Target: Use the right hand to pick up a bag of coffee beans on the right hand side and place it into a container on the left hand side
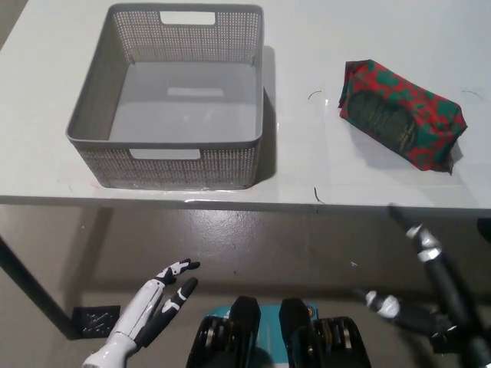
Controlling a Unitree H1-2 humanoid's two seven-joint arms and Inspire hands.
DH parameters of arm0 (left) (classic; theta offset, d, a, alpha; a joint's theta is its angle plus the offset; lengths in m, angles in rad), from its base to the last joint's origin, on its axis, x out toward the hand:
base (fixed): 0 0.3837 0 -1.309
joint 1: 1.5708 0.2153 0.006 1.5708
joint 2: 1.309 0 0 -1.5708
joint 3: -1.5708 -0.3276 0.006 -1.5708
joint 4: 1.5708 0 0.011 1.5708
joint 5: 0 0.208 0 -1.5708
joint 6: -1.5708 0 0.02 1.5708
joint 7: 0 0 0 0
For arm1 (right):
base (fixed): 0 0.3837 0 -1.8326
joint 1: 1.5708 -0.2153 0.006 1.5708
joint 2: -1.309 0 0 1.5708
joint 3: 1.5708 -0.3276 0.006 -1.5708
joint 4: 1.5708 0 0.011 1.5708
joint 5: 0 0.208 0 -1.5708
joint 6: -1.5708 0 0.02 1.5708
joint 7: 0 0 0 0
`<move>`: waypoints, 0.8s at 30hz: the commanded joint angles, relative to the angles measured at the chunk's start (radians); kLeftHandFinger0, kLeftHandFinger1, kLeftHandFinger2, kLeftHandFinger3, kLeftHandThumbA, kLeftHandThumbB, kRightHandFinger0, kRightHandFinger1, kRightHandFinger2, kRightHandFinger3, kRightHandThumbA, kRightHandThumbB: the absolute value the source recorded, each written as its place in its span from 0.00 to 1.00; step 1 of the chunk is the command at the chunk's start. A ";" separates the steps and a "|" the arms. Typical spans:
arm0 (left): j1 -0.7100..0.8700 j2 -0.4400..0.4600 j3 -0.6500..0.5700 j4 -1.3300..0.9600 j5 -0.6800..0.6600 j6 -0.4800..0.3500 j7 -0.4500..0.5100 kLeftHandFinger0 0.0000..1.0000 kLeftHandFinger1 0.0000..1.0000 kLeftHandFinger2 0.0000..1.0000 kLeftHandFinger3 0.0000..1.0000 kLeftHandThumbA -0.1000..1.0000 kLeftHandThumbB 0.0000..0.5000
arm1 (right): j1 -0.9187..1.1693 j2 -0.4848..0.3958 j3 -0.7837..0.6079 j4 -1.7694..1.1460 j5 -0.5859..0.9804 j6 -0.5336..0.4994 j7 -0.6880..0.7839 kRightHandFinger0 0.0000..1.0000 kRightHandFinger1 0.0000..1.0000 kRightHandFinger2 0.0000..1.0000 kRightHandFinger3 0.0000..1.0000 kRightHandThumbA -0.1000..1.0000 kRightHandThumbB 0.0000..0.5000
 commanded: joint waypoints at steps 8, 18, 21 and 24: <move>0.068 0.021 0.018 -0.084 0.031 -0.052 0.009 1.00 1.00 1.00 1.00 1.00 0.43 | -0.413 -0.221 -0.072 -0.199 -0.262 0.392 0.281 1.00 1.00 1.00 1.00 1.00 1.00; 0.095 0.005 0.030 -0.092 0.023 -0.045 0.018 1.00 1.00 1.00 1.00 1.00 0.46 | -0.901 -0.317 0.043 0.104 -0.342 0.562 0.467 1.00 1.00 1.00 1.00 0.99 1.00; 0.100 0.008 0.035 -0.094 0.025 -0.045 0.021 1.00 1.00 1.00 1.00 1.00 0.47 | -1.029 -0.305 0.097 0.283 -0.356 0.553 0.475 1.00 1.00 1.00 1.00 0.97 1.00; 0.113 0.008 0.039 -0.092 0.027 -0.050 0.028 1.00 1.00 1.00 1.00 1.00 0.47 | -1.131 -0.268 0.151 0.484 -0.362 0.541 0.461 1.00 1.00 1.00 1.00 0.95 1.00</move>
